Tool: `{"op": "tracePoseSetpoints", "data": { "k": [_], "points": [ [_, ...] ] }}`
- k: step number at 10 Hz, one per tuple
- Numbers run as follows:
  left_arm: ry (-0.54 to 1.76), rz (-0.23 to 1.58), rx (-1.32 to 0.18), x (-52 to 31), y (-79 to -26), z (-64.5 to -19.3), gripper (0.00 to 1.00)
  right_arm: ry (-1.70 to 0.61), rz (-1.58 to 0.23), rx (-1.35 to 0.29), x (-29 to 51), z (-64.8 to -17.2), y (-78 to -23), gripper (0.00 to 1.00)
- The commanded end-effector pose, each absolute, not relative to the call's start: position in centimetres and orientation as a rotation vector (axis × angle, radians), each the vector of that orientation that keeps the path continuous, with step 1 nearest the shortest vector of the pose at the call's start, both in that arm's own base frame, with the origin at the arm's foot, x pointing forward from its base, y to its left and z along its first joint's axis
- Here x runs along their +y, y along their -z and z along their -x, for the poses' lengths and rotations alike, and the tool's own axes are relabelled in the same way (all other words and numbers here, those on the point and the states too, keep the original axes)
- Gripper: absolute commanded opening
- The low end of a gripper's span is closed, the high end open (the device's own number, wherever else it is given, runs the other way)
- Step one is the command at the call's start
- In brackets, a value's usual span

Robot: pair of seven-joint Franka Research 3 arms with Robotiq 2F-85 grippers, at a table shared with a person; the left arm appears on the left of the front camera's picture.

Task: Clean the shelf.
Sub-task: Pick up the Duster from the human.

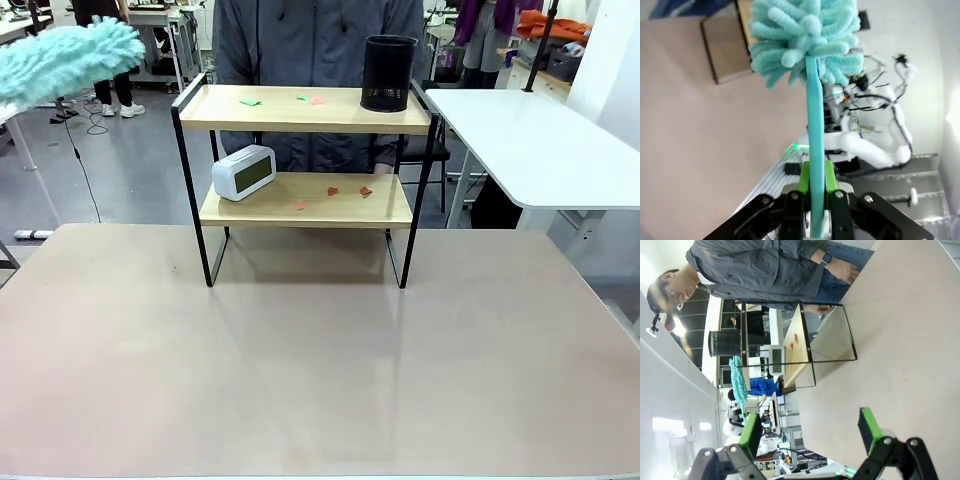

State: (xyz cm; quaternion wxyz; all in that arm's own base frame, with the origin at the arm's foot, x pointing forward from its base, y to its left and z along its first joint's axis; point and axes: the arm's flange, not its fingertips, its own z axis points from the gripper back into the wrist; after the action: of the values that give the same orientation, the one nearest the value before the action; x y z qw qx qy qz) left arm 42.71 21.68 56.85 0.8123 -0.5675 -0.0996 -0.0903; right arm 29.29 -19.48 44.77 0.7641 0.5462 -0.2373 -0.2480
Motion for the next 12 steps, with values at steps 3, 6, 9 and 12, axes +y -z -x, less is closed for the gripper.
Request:
{"op": "tracePoseSetpoints", "data": {
  "k": [3,6,9,12],
  "points": [
    [0.328,1.122,-0.068,25.8,-52.9,-32.5,0.00,0.522,-1.202,-0.550,-19.4,-29.6,-44.8,1.00],
    [0.385,1.007,-0.052,27.2,-49.3,-30.2,0.00,0.522,-1.202,-0.550,-19.4,-29.6,-44.8,1.00],
    [0.362,1.032,-0.004,27.6,-49.4,-30.5,0.00,0.522,-1.202,-0.550,-19.4,-29.6,-44.8,1.00],
    [0.362,1.032,-0.004,27.6,-49.4,-30.5,0.00,0.522,-1.202,-0.550,-19.4,-29.6,-44.8,1.00]
  ]
}}
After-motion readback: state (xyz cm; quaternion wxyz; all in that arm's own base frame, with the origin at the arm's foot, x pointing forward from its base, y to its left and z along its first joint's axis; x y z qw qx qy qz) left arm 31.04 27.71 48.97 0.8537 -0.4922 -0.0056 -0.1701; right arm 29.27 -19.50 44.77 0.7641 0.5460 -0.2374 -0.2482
